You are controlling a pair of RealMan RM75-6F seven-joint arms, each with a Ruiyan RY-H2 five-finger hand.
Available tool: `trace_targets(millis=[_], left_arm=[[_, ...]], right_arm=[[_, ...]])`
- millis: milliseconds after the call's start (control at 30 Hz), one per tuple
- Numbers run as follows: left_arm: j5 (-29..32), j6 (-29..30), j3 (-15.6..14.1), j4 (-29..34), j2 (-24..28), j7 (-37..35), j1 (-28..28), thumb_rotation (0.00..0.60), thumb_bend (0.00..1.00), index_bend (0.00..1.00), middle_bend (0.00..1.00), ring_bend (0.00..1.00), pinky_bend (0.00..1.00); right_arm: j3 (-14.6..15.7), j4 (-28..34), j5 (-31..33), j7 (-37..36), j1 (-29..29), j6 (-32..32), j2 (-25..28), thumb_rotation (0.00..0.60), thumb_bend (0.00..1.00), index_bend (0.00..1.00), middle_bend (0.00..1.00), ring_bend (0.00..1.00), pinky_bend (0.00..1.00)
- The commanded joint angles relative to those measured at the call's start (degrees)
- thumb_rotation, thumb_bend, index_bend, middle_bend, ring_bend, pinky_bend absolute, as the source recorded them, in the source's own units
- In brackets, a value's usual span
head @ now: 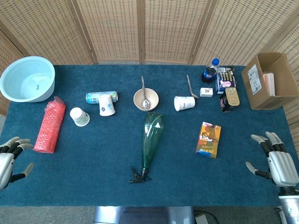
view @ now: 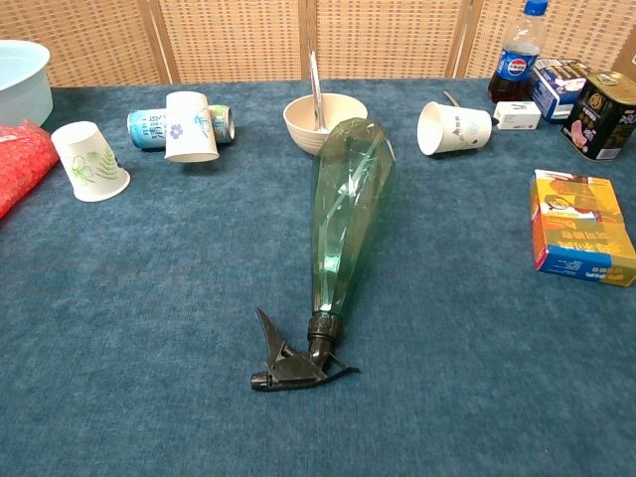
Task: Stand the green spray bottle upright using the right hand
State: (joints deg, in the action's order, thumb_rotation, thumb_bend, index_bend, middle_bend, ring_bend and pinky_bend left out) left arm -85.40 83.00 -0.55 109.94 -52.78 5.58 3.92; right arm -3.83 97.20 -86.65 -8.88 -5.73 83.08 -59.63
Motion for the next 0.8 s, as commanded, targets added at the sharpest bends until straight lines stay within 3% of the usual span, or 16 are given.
trace_targets(millis=[33, 633, 800], left_arm=[[0.1, -0.1, 0.0, 0.0, 0.0, 0.1, 0.0, 0.6, 0.37, 0.32, 0.26, 0.18, 0.22], [-0.7, 0.1, -0.1, -0.5, 0.0, -1.0, -0.1, 0.6, 0.37, 0.32, 0.26, 0.18, 0.23], [-1.2, 0.0, 0.0, -0.4, 0.0, -1.5, 0.1, 0.6, 0.37, 0.32, 0.27, 0.18, 0.23]], right_arm=[[0.0, -0.1, 0.0, -0.1, -0.1, -0.1, -0.1, 0.6, 0.28, 0.17, 0.23, 0.0, 0.09], [0.1, -1.1, -1.8, -4.9, -0.3, 0.5, 0.0, 0.6, 0.27, 0.14, 0.22, 0.0, 0.08], [-0.8, -3.0, -4.1, -9.6, -2.4, 0.1, -0.9, 0.6, 0.27, 0.14, 0.22, 0.0, 0.08]])
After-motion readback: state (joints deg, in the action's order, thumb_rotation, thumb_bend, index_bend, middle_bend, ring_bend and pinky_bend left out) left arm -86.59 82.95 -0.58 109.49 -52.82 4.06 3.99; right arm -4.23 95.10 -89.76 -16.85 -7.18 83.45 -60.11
